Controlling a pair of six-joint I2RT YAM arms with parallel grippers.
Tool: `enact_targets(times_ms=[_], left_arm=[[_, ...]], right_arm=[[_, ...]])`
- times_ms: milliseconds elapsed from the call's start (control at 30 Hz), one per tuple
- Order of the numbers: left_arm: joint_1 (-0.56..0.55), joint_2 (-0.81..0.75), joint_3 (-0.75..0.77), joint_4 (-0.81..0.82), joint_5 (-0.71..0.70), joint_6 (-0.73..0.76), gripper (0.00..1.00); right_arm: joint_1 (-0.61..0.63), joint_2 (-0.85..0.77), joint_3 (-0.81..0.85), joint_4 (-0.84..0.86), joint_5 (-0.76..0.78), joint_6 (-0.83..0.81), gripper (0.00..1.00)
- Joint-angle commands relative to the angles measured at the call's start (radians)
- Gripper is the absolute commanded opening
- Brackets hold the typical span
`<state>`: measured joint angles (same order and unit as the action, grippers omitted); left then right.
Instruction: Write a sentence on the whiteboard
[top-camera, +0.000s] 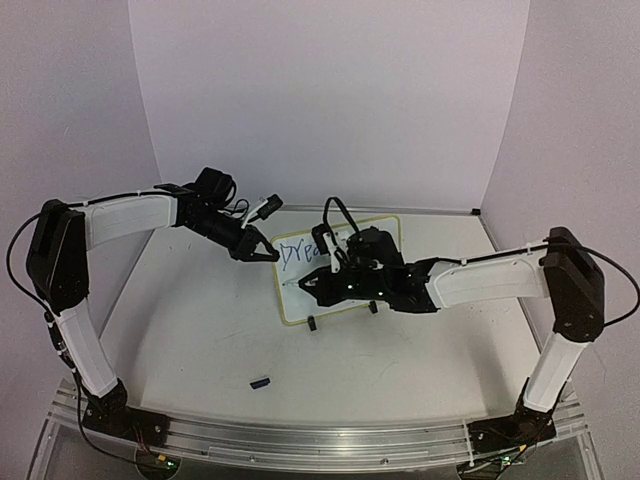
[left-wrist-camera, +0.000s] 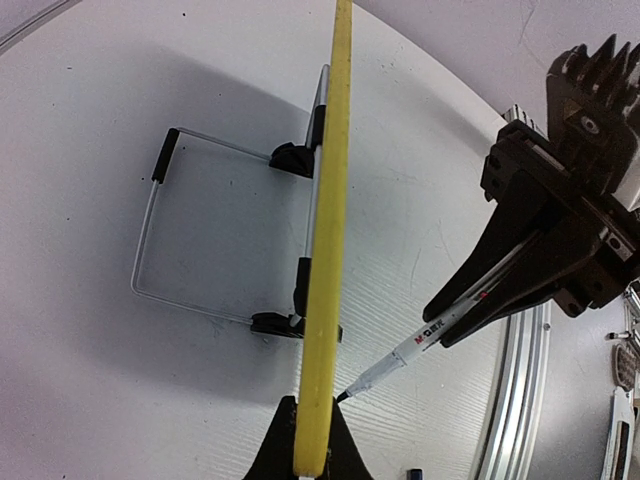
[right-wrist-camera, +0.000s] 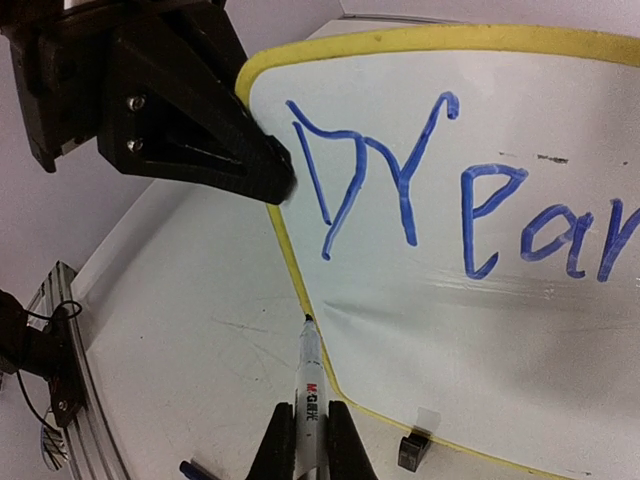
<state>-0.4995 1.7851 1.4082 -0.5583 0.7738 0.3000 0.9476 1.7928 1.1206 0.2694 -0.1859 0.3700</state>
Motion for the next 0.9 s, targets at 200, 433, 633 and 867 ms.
enact_targets(times_ms=[200, 433, 633, 867], left_arm=[[-0.022, 0.019, 0.015, -0.061, -0.046, 0.017, 0.00], [-0.022, 0.019, 0.017, -0.064, -0.047, 0.016, 0.00], [-0.022, 0.019, 0.016, -0.063, -0.045, 0.017, 0.00], [-0.022, 0.019, 0.016, -0.063, -0.045, 0.017, 0.00]], right_arm=[[0.008, 0.048, 0.052, 0.030, 0.088, 0.034, 0.00], [0.007, 0.011, 0.014, 0.031, 0.138, 0.042, 0.00], [0.006, -0.009, -0.019, 0.031, 0.152, 0.050, 0.00], [0.007, 0.018, -0.018, 0.021, 0.122, 0.059, 0.00]])
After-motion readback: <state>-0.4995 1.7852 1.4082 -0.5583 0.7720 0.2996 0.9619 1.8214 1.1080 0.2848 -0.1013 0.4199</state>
